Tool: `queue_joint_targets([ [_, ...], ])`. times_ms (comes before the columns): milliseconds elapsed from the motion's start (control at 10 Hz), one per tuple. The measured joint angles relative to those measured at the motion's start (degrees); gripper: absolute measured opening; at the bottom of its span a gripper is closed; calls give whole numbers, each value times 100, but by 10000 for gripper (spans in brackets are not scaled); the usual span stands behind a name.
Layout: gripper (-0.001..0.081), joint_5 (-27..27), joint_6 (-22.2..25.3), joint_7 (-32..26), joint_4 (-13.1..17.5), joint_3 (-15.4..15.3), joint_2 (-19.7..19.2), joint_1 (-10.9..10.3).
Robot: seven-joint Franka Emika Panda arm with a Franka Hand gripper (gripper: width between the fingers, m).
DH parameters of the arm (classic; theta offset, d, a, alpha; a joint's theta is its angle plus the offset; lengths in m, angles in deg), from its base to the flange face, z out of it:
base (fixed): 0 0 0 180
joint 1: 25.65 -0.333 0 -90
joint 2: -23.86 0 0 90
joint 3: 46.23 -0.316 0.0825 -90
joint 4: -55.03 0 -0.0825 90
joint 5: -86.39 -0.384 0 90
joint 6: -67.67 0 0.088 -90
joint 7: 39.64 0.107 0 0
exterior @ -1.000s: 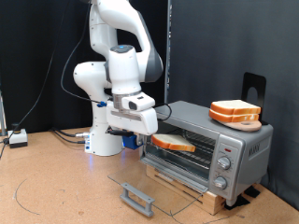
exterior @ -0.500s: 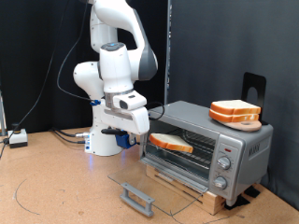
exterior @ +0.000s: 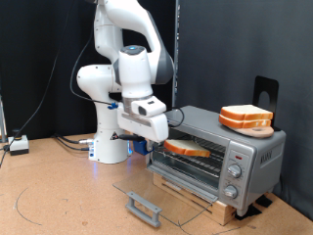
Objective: Make a piece of toast with the oven
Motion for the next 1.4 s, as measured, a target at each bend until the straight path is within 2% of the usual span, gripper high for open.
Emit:
queue_joint_targets([
  [300, 396, -228, -10, 546, 0, -390, 0, -267],
  [500, 396, -254, -97, 744, -5, -574, 0, -328],
  [700, 396, -236, -461, 732, -54, -610, -1, -313],
  [800, 396, -200, -537, 679, -59, -582, -1, -265],
  [1000, 396, 41, -521, 475, -50, -429, -22, 13],
  [1200, 396, 238, -330, 222, 0, -227, -89, 315],
  [1400, 396, 230, -175, -76, 42, 48, -142, 498],
])
